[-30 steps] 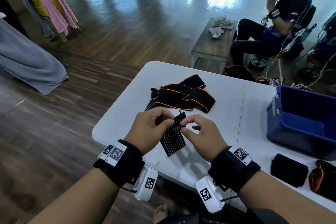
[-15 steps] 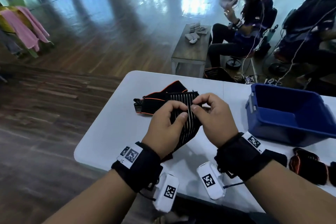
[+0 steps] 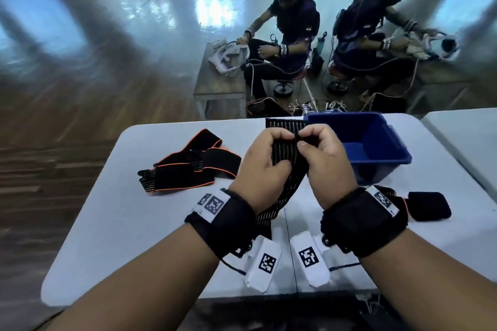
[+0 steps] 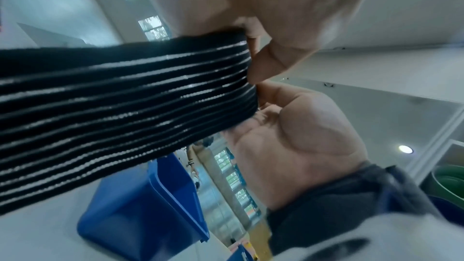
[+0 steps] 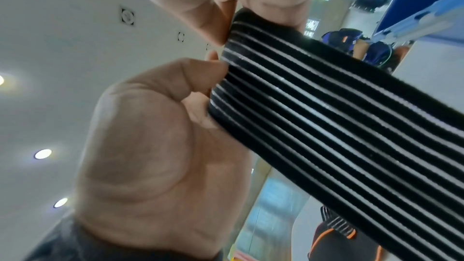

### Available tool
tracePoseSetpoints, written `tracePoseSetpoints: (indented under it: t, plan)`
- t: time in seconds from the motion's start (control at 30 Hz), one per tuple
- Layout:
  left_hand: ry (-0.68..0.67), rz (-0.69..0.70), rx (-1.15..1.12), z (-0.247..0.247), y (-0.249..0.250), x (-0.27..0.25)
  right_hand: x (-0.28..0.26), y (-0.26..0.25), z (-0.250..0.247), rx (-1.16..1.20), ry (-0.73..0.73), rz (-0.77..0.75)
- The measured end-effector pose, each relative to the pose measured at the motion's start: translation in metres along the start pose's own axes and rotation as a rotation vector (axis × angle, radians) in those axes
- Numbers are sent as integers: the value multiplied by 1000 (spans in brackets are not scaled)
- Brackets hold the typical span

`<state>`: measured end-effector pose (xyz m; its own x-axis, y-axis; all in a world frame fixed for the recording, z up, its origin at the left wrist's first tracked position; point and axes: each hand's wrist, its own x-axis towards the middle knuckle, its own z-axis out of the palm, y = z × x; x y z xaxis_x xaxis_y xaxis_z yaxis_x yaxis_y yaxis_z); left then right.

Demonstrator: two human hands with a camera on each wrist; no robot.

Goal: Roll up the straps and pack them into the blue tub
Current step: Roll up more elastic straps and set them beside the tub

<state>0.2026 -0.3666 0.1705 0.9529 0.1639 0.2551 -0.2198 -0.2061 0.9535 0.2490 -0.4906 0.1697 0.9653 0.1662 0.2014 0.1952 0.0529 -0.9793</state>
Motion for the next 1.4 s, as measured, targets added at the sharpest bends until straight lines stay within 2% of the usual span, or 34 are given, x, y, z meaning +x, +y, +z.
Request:
tracePoseSetpoints:
  t: [0.17,0.37,0.57,0.67,0.73,1.03,1.23,1.4]
  plan:
    - [25,70,37,9,3,22,-8,2,-23,-16,-10,12]
    - [104,99,13,6,11,58,-34,24,-26,-284,-250,2]
    - [148,51,-6,-2,-12,104,-56,63,-29,-301,-414,264]
    - [156,-28,48,-6,-39,128,-65,80,-32,-304,-524,434]
    - [148,-102,102,-9,-59,141,-71,92,-33,-329,-568,496]
    - [124,-364,310,-26,-162,184,-85,126,-49,-439,-550,729]
    - [28,-425,450,-19,-203,193,-87,138,-58,-540,-509,802]
    - [33,-472,468,-12,-225,204,-85,140,-59,-601,-503,780]
